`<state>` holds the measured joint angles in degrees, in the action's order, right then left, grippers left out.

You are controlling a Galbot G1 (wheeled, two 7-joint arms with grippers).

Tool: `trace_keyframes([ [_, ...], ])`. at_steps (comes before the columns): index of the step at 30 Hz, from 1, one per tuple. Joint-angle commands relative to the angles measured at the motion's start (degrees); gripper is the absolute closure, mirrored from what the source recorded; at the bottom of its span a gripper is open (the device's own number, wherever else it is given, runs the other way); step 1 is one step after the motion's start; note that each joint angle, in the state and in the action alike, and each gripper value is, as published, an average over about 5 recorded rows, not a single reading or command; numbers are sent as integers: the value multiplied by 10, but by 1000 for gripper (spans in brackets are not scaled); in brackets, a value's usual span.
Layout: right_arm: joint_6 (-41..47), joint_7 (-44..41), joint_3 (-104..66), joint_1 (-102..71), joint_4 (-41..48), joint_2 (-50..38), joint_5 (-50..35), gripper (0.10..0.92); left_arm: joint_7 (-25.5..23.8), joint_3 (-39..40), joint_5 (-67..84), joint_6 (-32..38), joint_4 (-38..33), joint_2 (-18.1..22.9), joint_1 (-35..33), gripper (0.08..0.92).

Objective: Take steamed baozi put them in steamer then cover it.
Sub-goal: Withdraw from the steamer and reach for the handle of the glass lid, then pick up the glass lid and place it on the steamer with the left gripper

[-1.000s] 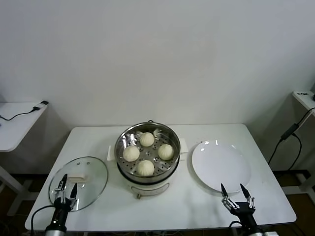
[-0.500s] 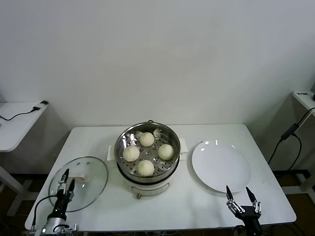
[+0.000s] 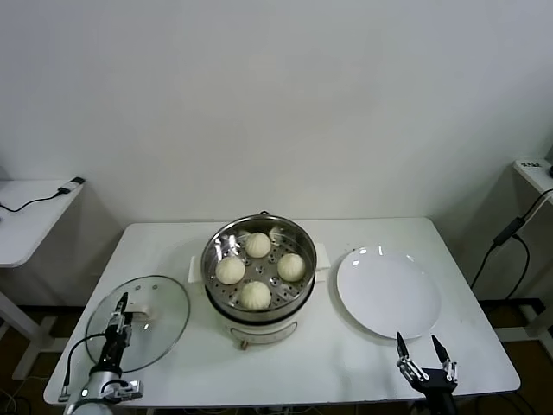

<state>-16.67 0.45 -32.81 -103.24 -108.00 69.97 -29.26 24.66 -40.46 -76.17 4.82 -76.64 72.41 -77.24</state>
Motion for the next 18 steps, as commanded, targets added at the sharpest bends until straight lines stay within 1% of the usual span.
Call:
trace_keyframes([
  [1,-3,1,2,-3,0,4,4,203,-15,1,-4,-5,8,1,11,495],
  [6,-1,2,2,-3,-2,1,7,203,-17,-3,-1,-6,0,-3,5,633],
  [9,4,4,0,-2,-5,-1,8,203,-24,-7,15,-7,-28,-5,-6,720],
  [11,10,7,-2,-1,-7,-2,13,203,-41,-11,40,-12,-70,-8,-16,780],
  [14,23,15,-6,3,-11,0,22,203,-84,-19,86,-26,-151,-19,-34,846],
  [18,45,29,-14,8,-16,2,46,203,-163,-34,155,-63,-264,-54,-55,861],
])
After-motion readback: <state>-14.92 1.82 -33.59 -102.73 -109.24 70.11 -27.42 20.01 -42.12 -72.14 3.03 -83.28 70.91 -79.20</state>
